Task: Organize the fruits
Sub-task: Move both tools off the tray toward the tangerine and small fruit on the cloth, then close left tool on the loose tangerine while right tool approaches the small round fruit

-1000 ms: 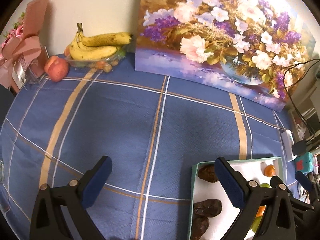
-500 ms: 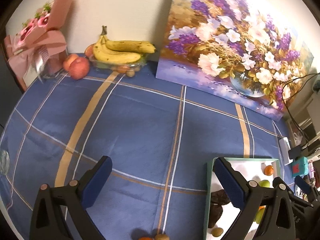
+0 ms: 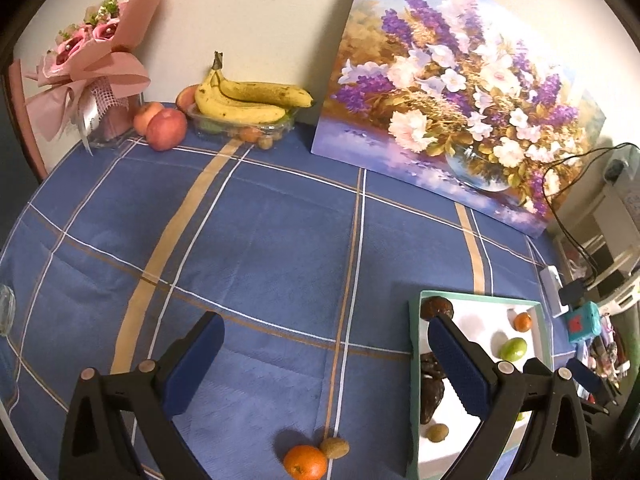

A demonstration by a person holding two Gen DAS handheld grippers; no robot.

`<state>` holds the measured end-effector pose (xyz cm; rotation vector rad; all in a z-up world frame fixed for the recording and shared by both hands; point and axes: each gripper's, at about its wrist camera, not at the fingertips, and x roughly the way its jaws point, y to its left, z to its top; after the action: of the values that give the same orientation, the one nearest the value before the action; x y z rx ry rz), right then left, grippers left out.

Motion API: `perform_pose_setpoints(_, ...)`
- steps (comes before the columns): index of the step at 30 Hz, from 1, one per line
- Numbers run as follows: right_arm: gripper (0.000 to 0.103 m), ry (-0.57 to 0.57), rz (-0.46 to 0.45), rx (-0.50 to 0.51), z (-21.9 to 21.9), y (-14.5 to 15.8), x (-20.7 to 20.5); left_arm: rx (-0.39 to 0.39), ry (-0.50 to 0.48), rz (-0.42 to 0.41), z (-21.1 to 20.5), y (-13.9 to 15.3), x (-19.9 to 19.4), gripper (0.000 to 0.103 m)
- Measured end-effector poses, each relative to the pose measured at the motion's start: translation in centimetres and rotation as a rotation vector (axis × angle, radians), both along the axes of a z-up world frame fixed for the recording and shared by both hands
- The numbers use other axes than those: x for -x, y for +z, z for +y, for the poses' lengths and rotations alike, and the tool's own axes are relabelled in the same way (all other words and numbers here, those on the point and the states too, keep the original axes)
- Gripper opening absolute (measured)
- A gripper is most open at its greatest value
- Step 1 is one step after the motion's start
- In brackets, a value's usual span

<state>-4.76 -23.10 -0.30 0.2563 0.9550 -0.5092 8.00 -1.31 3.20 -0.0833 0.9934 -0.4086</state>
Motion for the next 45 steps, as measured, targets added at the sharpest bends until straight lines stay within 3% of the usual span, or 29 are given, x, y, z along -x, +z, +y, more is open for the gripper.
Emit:
perform_pose_setpoints(15,0.097,0.033,0.025,-0.018,2.9,-1.7,2.0,-0.009,-0.012,0.071,2.3,-2.3,2.5,0.103)
perform_pose_setpoints(24,0.097,0.049,0.062,-0.065,3.8,-3.7,3.0,-0.032,0.014,0.204,3.3,-6.0,3.4,0.100)
perform_pose_setpoints(26,0.097,0.049,0.072,-0.072,4.0,-4.1,3.1,-0.028,0.012,0.231,3.5,-6.6,3.7,0.090)
perform_pose_setpoints(30,0.097,0.050,0.086,-0.075,4.4,-4.6,3.4,-0.010,-0.004,0.293,3.3,-7.9,4.1,0.086)
perform_pose_setpoints(32,0.097,0.049,0.087,-0.076,4.4,-4.7,3.6,-0.018,-0.017,0.313,2.9,-8.3,4.4,0.073)
perform_pose_setpoints(36,0.097,0.048,0.090,-0.079,4.5,-5.0,3.9,-0.017,-0.043,0.361,2.4,-9.3,4.7,0.067)
perform_pose_setpoints(40,0.097,0.041,0.102,-0.092,4.4,-5.4,4.0,-0.023,-0.047,0.412,2.3,-10.5,4.8,0.050)
perform_pose_setpoints(45,0.097,0.037,0.107,-0.095,4.3,-5.5,4.0,0.033,-0.049,0.478,2.6,-11.5,4.9,0.046)
